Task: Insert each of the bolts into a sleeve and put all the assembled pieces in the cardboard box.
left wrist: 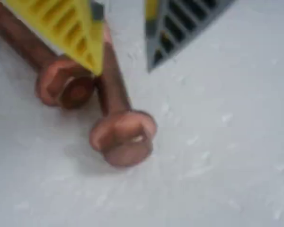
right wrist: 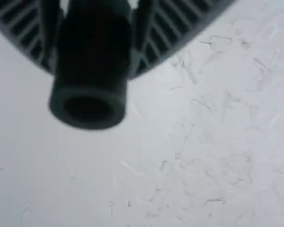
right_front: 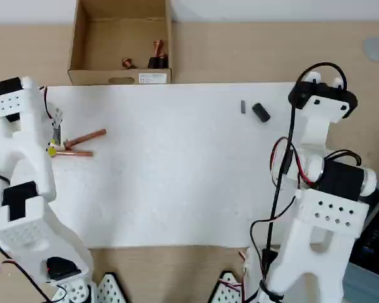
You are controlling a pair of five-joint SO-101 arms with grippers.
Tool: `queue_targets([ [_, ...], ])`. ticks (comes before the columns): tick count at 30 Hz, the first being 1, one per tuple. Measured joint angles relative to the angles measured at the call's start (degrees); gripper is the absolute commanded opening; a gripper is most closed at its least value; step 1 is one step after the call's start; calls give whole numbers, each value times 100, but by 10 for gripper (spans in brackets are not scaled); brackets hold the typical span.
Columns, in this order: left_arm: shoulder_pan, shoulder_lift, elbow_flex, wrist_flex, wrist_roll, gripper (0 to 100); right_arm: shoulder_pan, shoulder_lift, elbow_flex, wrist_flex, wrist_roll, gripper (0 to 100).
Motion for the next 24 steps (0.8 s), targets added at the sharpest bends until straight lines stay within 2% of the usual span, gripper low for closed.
queue_targets([
  [18, 0, 536, -123, -79, 0, 72, 0, 0, 0, 0, 0, 10],
  [24, 0, 536, -677, 281, 0, 106, 0, 0, 0, 0, 0, 10],
])
